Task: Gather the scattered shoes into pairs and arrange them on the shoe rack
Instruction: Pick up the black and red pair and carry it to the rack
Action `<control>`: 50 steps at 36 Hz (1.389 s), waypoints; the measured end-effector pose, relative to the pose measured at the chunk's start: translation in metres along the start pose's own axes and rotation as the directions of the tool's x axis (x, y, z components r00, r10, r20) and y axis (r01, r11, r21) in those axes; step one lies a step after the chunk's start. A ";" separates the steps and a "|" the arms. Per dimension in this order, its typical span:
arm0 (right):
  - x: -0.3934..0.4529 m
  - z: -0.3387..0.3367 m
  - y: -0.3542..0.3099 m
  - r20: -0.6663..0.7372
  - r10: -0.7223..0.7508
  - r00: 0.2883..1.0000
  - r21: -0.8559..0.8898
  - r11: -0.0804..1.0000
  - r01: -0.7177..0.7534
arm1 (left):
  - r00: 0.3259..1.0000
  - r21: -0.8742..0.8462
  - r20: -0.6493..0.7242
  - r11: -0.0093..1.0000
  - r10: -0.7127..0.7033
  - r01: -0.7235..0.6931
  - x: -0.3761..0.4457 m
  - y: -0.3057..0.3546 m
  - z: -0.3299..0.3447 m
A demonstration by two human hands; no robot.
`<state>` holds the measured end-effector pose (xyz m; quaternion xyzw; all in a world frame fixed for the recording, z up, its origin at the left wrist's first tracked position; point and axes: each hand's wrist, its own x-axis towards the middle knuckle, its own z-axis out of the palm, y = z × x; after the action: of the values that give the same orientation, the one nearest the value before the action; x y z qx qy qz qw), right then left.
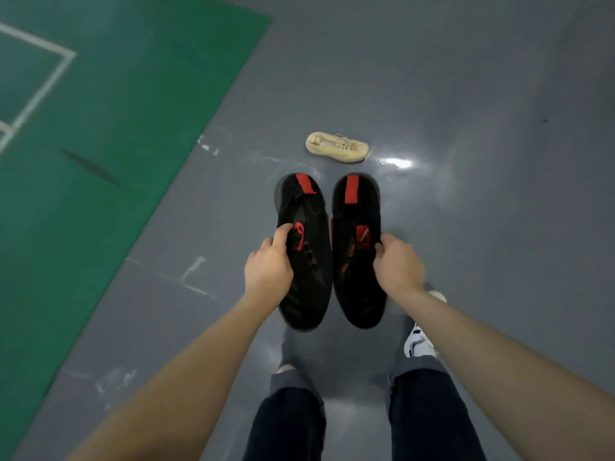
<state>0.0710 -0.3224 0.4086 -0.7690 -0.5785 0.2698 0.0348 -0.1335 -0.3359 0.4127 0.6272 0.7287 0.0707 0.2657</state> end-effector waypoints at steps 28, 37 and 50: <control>-0.262 -0.207 0.152 -0.219 0.399 0.890 0.148 0.916 -0.374 | 0.815 0.173 0.188 0.798 0.548 -0.577 -0.201 0.248 -0.065; -0.357 -0.280 0.263 -0.330 0.516 0.790 0.190 0.856 -0.480 | 0.672 0.144 0.205 0.657 0.712 -0.740 -0.295 0.378 -0.023; -0.490 -0.330 0.430 -0.352 0.790 0.502 0.399 0.612 -0.683 | 0.349 0.125 0.347 0.326 0.870 -0.937 -0.427 0.545 0.075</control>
<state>0.5046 -0.8230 0.7159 -0.9747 -0.1318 0.1101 0.1430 0.4103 -0.6485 0.7146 0.9625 0.2187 0.0259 0.1582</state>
